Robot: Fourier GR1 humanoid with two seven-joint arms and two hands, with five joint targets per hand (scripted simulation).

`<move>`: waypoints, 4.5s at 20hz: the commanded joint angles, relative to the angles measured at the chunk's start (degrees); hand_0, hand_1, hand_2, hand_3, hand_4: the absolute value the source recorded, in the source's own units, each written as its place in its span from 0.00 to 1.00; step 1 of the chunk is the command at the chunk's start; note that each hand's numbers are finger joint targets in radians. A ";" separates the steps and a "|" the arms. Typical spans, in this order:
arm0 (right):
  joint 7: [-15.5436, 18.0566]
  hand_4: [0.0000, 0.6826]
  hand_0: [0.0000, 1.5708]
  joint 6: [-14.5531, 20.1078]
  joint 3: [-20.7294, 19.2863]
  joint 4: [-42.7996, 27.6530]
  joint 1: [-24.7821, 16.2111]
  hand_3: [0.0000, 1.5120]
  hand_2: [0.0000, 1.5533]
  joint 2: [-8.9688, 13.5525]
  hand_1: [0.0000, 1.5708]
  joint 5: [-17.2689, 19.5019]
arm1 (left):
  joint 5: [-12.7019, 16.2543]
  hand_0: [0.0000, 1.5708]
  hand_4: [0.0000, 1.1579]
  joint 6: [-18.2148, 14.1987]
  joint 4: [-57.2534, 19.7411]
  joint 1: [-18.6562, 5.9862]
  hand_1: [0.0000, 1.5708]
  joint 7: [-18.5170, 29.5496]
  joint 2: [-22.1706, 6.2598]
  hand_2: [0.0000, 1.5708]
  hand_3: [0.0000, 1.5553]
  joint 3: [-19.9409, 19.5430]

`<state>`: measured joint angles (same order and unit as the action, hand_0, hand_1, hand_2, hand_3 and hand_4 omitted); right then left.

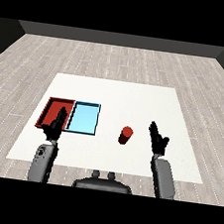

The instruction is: Pick the red can and put it in the red box

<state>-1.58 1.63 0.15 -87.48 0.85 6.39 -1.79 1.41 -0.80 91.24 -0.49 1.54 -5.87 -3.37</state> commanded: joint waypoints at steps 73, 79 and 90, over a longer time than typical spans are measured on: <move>29.40 0.00 0.00 -12.96 -1.66 33.45 13.29 0.00 0.00 -5.92 0.00 -7.37 | 3.82 0.00 0.00 4.51 4.46 1.52 0.00 20.68 2.79 0.00 0.00 0.12; 23.95 0.00 0.00 -9.40 3.60 24.55 9.44 0.00 0.00 -6.27 0.00 -10.10 | 4.98 0.00 0.00 3.50 9.92 1.37 0.00 14.47 2.68 0.00 0.00 0.43; 28.80 0.00 0.00 -5.51 8.13 38.14 20.00 0.00 0.00 -6.38 0.00 -16.00 | 5.76 0.00 0.00 4.47 4.55 -1.06 0.00 18.75 2.11 0.00 0.00 -1.76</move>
<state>28.00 -4.56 7.54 -50.30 18.90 0.01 -15.75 5.33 3.45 93.43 0.09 23.65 -2.49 -3.51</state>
